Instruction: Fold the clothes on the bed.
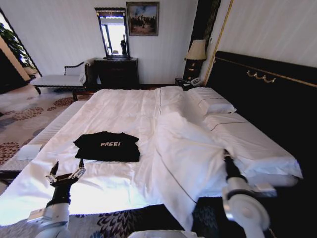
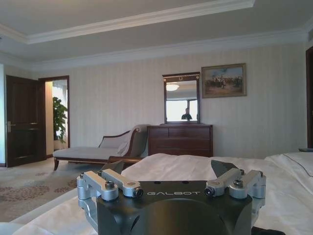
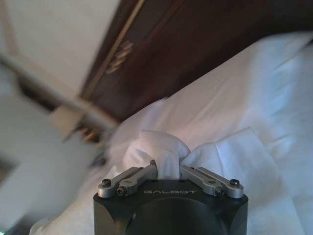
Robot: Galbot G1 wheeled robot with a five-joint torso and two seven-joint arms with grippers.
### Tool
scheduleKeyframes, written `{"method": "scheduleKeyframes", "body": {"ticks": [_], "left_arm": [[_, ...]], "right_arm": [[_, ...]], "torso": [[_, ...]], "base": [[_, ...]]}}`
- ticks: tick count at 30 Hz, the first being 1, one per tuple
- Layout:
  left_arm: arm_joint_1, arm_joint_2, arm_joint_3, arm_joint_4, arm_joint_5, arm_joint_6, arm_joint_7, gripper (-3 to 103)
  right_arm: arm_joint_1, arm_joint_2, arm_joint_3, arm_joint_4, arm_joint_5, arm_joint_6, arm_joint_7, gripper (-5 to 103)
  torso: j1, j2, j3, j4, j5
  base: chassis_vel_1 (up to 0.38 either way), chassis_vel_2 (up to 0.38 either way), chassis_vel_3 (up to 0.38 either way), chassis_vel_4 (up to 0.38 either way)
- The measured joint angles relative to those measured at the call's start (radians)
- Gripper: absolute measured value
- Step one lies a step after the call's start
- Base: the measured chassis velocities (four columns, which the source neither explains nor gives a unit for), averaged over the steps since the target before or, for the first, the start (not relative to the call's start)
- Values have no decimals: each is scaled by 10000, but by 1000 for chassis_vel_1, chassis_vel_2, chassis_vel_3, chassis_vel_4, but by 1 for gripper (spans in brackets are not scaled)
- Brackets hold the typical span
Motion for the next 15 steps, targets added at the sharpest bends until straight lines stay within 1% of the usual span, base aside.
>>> {"method": "scheduleKeyframes", "body": {"ticks": [1, 2, 3, 4, 6, 7, 9, 10, 11, 12, 15], "left_arm": [[-25, 25, -33, 63, -63, -22, -12, 100], [-49, 45, -51, 121, -110, -36, -21, 100], [-72, 54, -62, 169, -134, -46, -33, 100], [-72, 54, -62, 169, -134, -46, -33, 100], [-122, 57, -55, 253, -151, -62, -41, 100], [-143, 51, -37, 275, -151, -66, -43, 100], [-186, 32, 15, 323, -145, -73, -44, 100], [-186, 32, 15, 323, -145, -73, -44, 100], [-206, 25, 39, 349, -140, -76, -45, 100], [-222, 23, 58, 387, -139, -81, -45, 100], [-248, 22, 73, 450, -139, -97, -51, 100]], "right_arm": [[-97, -42, 344, 294, 0, -108, 843, 1], [-203, -79, 612, 390, 12, -267, 1396, 1], [-364, -93, 840, 428, 20, -437, 1777, 1], [-364, -93, 840, 428, 20, -437, 1777, 1], [-749, -58, 1100, 441, -75, -681, 2179, 1], [-958, 0, 1121, 441, -360, -755, 2255, 1], [-1323, 183, 998, 441, -1597, -768, 2148, 1], [-1323, 183, 998, 441, -1597, -768, 2148, 1], [-1440, 262, 928, 439, -1974, -767, 2064, 1], [-1473, 322, 828, 433, -2107, -791, 2063, 1], [-1319, 350, 576, 416, -1875, -895, 2216, 1]], "torso": [[0, 0, 0, 0, -3], [0, 0, 0, 0, -5], [0, 0, 0, 0, -2], [0, 0, 0, 0, -2], [0, 0, 0, 0, -2], [0, 0, 1, 1, 1], [0, 0, 1, 3, 3], [0, 0, 1, 3, 3], [1, 0, 1, 3, -1], [0, 0, 1, 0, -5], [-1, 0, 0, -2, -5]], "base": [[0, 0, 0, 0], [0, 0, 0, 0], [0, 0, 0, 0], [0, 0, 0, 0], [0, 0, 0, 0], [0, 0, 0, 0], [0, 0, 0, 0], [0, 0, 0, 0], [0, 0, 0, 0], [0, 0, 0, 0], [0, 0, 0, 0]]}}
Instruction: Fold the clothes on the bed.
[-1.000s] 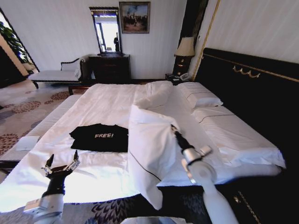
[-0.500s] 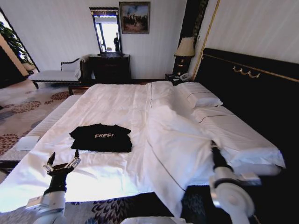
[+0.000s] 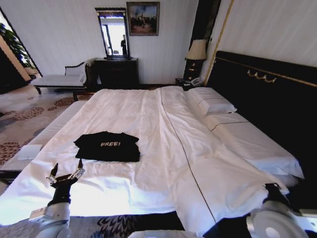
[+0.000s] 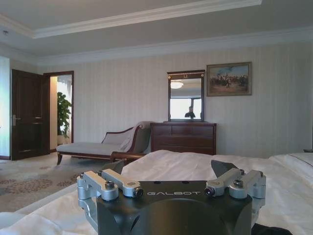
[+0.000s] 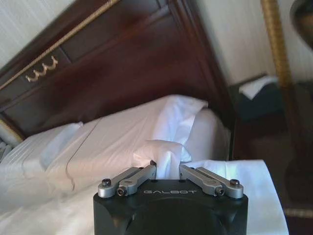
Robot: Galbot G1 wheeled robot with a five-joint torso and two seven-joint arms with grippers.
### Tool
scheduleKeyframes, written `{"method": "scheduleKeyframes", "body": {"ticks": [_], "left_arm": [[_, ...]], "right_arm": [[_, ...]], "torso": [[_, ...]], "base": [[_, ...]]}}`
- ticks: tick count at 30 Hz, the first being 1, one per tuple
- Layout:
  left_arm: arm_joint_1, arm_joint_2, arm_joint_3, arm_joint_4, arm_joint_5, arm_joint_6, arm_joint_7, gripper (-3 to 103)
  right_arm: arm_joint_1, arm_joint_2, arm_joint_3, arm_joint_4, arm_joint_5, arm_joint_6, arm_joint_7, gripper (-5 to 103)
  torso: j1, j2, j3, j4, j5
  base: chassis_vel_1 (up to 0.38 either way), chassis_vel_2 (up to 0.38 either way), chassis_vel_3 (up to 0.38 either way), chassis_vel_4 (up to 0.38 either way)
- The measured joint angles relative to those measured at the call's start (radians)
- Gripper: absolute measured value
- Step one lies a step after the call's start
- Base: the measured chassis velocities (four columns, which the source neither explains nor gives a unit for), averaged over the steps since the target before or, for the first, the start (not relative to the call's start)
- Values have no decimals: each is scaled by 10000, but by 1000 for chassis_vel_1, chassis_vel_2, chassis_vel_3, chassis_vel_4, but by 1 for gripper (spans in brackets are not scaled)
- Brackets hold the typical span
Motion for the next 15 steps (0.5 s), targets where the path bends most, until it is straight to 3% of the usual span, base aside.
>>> {"method": "scheduleKeyframes", "body": {"ticks": [6, 15], "left_arm": [[33, 9, -94, 13, -74, -35, -12, 100], [125, -63, -123, -14, 31, -61, -27, 100]], "right_arm": [[707, -256, -340, -1450, -14, 81, -394, 1], [2090, -938, -988, -6716, 371, 936, -2728, 1]], "torso": [[0, 0, 0, -1, 4], [3, -2, 1, 2, 3]], "base": [[0, 0, 0, 0], [0, 0, 0, 0]]}}
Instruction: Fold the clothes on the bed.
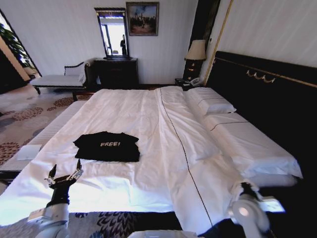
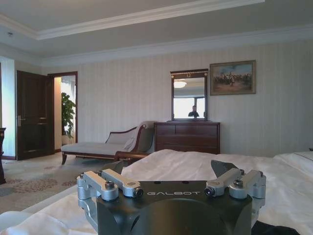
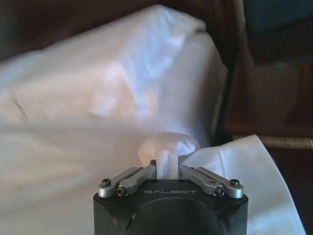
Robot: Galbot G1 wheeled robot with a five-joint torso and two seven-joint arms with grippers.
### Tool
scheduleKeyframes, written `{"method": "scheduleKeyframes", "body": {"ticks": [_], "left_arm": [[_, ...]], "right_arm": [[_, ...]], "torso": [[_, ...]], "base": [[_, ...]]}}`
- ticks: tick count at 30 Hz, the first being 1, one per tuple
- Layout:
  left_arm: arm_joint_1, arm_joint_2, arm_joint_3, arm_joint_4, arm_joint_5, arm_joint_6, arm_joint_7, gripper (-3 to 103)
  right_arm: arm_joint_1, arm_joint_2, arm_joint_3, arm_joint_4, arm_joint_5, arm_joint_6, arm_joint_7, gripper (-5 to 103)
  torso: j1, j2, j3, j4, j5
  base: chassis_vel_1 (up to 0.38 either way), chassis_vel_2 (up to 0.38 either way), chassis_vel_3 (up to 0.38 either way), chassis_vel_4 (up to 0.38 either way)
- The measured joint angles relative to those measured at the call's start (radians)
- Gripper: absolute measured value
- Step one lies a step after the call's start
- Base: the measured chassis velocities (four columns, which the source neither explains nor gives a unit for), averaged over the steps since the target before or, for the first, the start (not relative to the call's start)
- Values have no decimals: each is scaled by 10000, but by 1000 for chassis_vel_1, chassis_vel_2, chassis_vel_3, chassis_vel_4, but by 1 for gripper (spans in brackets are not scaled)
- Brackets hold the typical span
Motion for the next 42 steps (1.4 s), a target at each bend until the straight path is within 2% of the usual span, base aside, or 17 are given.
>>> {"method": "scheduleKeyframes", "body": {"ticks": [3, 7, 12, 16, 19, 20, 23, 24, 25, 26, 30, 32, 34, 37, 38, 40, 42], "left_arm": [[41, -12, 4, -38, 92, 0, -1, 100], [46, -35, 20, -105, 191, 42, 0, 100], [94, -81, 88, -184, 341, 69, 2, 100], [152, -90, 83, -208, 393, 70, 5, 100], [217, -100, 31, -243, 404, 61, 8, 100], [217, -100, 31, -243, 404, 61, 8, 100], [259, -109, -8, -262, 404, 44, 7, 100], [271, -114, -13, -270, 406, 42, 7, 100], [282, -125, -14, -279, 413, 39, 6, 100], [282, -125, -14, -279, 413, 39, 6, 100], [337, -151, -5, -379, 493, 37, -5, 100], [350, -151, -6, -427, 504, 41, -8, 100], [383, -151, -31, -529, 519, 55, -11, 100], [424, -156, -61, -600, 520, 59, -16, 100], [443, -161, -67, -626, 520, 59, -18, 100], [461, -165, -71, -647, 520, 59, -20, 100], [499, -189, -57, -719, 520, 63, -28, 100]], "right_arm": [[254, -43, -295, -1892, -239, 530, -551, 1], [498, -46, -430, -3112, -450, 997, -941, 1], [711, -66, -441, -3655, -1081, 1412, -1102, -2], [637, -46, -351, -3232, -1612, 1469, -845, 9], [214, 76, -80, -1872, -1928, 1030, 30, 20], [214, 76, -80, -1872, -1928, 1030, 30, 20], [-451, 211, 261, -15, -1871, 182, 1071, 36], [-658, 240, 389, 549, -1858, -122, 1400, 36], [-860, 255, 519, 1114, -1855, -411, 1703, 41], [-860, 255, 519, 1114, -1855, -411, 1703, 41], [-1349, 141, 1211, 3175, -1930, -1367, 2621, 63], [-1366, 75, 1427, 3587, -2030, -1633, 2846, 63], [-1423, -30, 1817, 4109, -2233, -2009, 3143, 74], [-1575, -70, 2061, 4413, -2302, -2167, 3282, 85], [-1655, -70, 2115, 4530, -2265, -2193, 3289, 90], [-1701, -70, 2130, 4596, -2209, -2194, 3257, 90], [-1686, -85, 1951, 4611, -2137, -2047, 2881, 99]], "torso": [[0, 1, 0, -1, 1], [-1, 1, -1, 2, -2], [0, 1, 0, 1, 1], [-1, 0, 0, -1, 3], [0, 0, 0, 0, 1], [0, 0, 0, 0, 1], [-1, 1, 0, 0, -3], [-1, 1, -1, -1, -3], [-1, 1, 0, -1, 0], [-1, 1, 0, -1, 0], [-1, 1, -1, -1, -4], [-2, 1, -1, -1, -4], [-1, 2, -1, 1, -2], [-1, 1, -1, 0, -1], [-1, 1, -1, -2, 0], [-2, 1, -1, -2, 0], [-2, 2, -1, -2, 0]], "base": [[0, 0, 0, 0], [0, 0, 0, 0], [0, 0, 0, 0], [0, 0, 0, 0], [0, 0, 0, 0], [0, 0, 0, 0], [0, 0, 0, 0], [0, 0, 0, 0], [0, 0, 0, 0], [0, 0, 0, 0], [0, 0, 0, 0], [0, 0, 0, 0], [0, 0, 0, 0], [0, 0, 0, 0], [0, 0, 0, 0], [0, 0, 0, 0], [0, 0, 0, 0]]}}
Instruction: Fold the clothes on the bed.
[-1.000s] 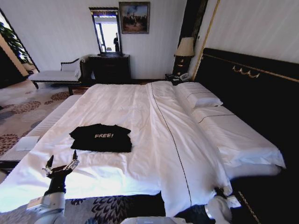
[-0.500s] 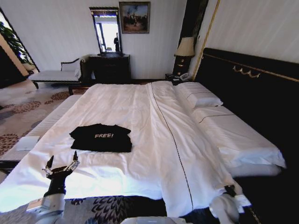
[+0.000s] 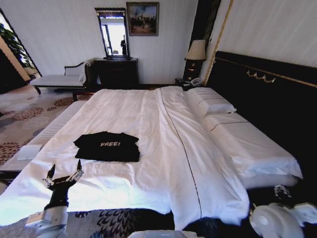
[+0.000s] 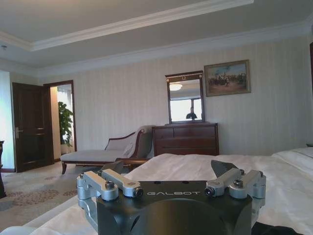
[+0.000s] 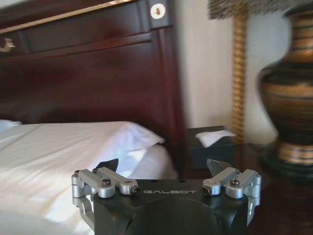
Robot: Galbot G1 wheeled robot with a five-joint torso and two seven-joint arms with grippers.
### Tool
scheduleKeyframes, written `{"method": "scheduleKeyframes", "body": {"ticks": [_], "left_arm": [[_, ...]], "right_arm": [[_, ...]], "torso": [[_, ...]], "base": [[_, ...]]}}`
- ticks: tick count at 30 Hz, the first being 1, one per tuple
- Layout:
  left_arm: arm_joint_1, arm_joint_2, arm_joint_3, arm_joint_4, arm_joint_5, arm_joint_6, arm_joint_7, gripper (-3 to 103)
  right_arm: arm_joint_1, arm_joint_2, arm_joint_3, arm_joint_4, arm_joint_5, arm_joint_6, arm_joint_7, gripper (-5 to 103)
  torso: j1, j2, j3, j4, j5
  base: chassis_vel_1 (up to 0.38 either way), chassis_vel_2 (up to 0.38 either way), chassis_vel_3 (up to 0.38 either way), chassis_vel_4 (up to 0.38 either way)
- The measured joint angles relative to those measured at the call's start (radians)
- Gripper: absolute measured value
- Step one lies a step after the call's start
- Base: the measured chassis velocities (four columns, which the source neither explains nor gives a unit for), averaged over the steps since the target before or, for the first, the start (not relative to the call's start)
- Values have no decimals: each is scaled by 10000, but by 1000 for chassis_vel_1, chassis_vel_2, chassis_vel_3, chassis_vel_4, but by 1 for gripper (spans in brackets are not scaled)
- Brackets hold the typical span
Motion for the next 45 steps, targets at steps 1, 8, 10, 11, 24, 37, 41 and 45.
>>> {"method": "scheduleKeyframes", "body": {"ticks": [1, 8, 10, 11, 24, 37, 41, 45], "left_arm": [[6, -11, 23, -41, -1, 22, -4, 100], [142, -46, 301, -594, -326, 655, 6, 100], [204, -2, 408, -814, -488, 1060, 69, 100], [204, -2, 408, -814, -488, 1060, 69, 100], [-63, 336, 704, -1584, -1351, 2680, 617, 100], [-64, 315, 1182, -1504, 348, 1338, 1235, 100], [-125, 334, 1325, -1334, 111, 1311, 1245, 100], [-332, 454, 1276, -1093, -332, 1439, 1243, 100]], "right_arm": [[71, -45, -184, -75, -22, 131, -293, 100], [388, -435, -1524, -312, 314, 979, -3772, 100], [569, -581, -1987, -519, 381, 1426, -5737, 100], [569, -581, -1987, -519, 381, 1426, -5737, 100], [408, -907, -3048, -534, -2449, 2706, -11014, 100], [-124, -566, -2847, -359, -5692, 3369, -11108, 100], [-229, -565, -2885, -287, -5392, 2963, -10955, 100], [-315, -545, -2930, -208, -5201, 2582, -10929, 100]], "torso": [[0, 0, 0, 0, -1], [1, -1, 1, 3, 0], [1, -1, 0, 3, 0], [1, -1, 0, 3, 0], [1, 0, 0, 2, -2], [0, 0, 0, 2, 0], [1, -1, 0, 2, -1], [1, -1, 0, 2, -2]], "base": [[0, 0, 0, 0], [0, 0, 0, 0], [0, 0, 0, 0], [0, 0, 0, 0], [0, 0, 0, 0], [0, 0, 0, 0], [0, 0, 0, 0], [0, 0, 0, 0]]}}
